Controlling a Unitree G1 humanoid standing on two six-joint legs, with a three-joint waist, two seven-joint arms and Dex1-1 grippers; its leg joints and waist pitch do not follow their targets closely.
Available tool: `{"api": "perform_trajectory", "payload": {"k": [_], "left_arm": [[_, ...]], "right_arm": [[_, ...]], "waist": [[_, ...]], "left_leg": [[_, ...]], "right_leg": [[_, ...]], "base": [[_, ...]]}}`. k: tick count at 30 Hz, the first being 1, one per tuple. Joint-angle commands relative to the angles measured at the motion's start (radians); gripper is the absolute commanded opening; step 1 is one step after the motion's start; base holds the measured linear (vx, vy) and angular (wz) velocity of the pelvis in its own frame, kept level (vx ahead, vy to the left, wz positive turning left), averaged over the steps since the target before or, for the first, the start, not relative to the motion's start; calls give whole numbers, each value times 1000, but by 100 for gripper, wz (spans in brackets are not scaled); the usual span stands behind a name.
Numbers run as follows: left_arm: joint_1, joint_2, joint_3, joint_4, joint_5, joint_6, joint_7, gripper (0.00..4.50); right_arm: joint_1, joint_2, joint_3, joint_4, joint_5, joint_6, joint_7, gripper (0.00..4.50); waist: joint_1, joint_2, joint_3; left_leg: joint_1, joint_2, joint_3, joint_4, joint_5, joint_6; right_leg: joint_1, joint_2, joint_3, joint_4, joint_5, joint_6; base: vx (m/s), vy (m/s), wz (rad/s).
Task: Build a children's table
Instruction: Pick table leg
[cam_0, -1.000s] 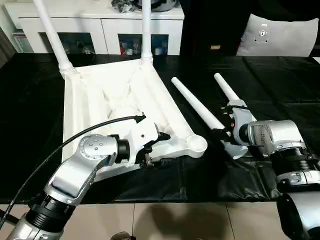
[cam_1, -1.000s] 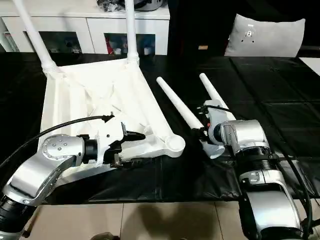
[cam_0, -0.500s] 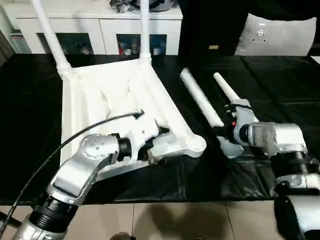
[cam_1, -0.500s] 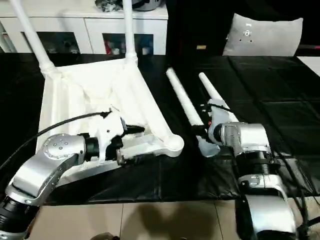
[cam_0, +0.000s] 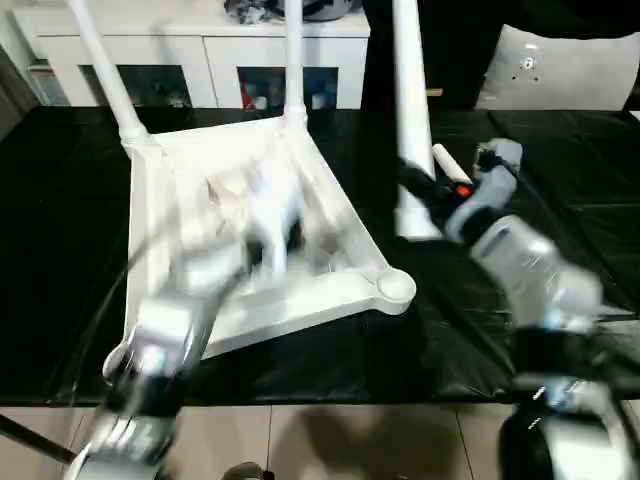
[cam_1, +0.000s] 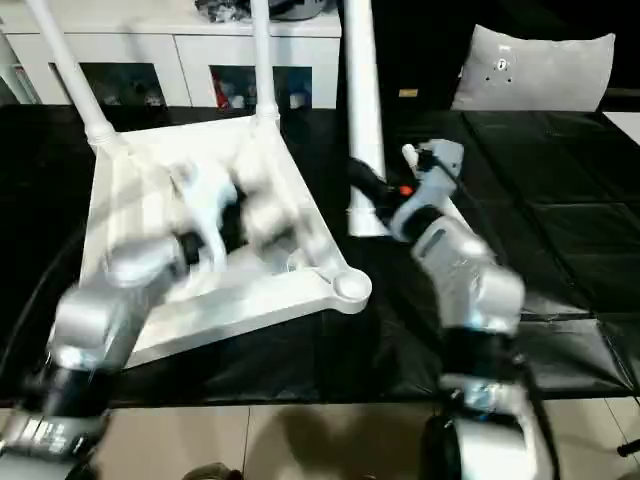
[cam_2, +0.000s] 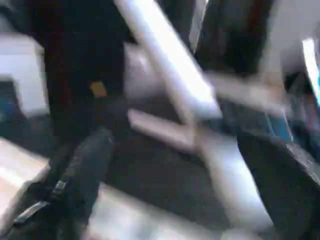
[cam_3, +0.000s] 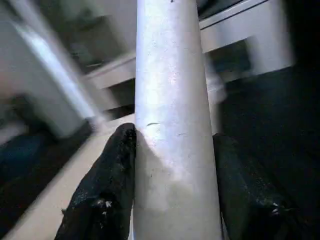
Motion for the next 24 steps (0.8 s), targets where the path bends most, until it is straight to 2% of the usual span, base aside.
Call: {"api": "perform_trajectory", "payload": {"k": [1, 2, 3, 4, 8, 12, 20, 23, 24], "left_arm": [[-26, -36, 59, 19, -87, 40, 42, 450], [-50, -68, 87, 25, -136, 60, 61, 450], [-68, -90, 103, 31, -168, 72, 72, 450], [-70, -92, 104, 32, -171, 73, 73, 450], [-105, -144, 132, 49, -220, 111, 94, 450], [-112, -177, 155, 25, -291, 155, 107, 450], [-95, -185, 147, -14, -330, 195, 119, 450], [-92, -179, 132, -25, -314, 189, 125, 450], [-91, -175, 121, -29, -299, 176, 130, 450]], "right_arm": [[18, 22, -4, -80, 102, 43, 88, 188], [38, 40, -3, -107, 157, 48, 135, 188], [53, 50, 0, -120, 196, 60, 168, 188], [54, 51, 0, -121, 200, 61, 171, 188], [91, 57, 37, -145, 270, 84, 241, 187], [117, 59, 63, -167, 272, 103, 264, 187], [138, 52, 93, -180, 290, 91, 264, 187], [142, 47, 119, -180, 254, 58, 260, 187], [140, 46, 145, -169, 193, 1, 240, 187]], "waist": [[7, -7, -72], [8, -12, -73], [12, -11, -73], [15, -11, -72], [20, -13, -66], [25, -14, -68], [26, -16, -67], [27, -16, -66], [27, -14, -66]], "left_leg": [[14, 19, -5, -58, -120, 30], [11, 20, -6, -56, -118, 45], [12, 18, -3, -54, -118, 58], [11, 22, -7, -57, -116, 62], [13, 24, -6, -59, -136, 48], [10, 23, -8, -61, -122, 32], [9, 23, -9, -62, -113, 31], [8, 24, -9, -63, -119, 27], [8, 26, -10, -64, -126, 18]], "right_leg": [[58, -61, 35, -65, -21, -206], [58, -64, 35, -67, -15, -209], [57, -64, 35, -69, -25, -208], [57, -66, 33, -70, -44, -206], [52, -66, 34, -80, -124, -180], [53, -67, 34, -80, -134, -159], [52, -67, 33, -81, -129, -145], [52, -68, 33, -83, -142, -138], [50, -69, 33, -84, -155, -130]], "base": [[0, 0, 0], [0, 0, 0], [0, 0, 0], [0, 0, 0], [0, 0, 0], [0, 0, 0], [0, 0, 0], [0, 0, 0], [0, 0, 0]]}}
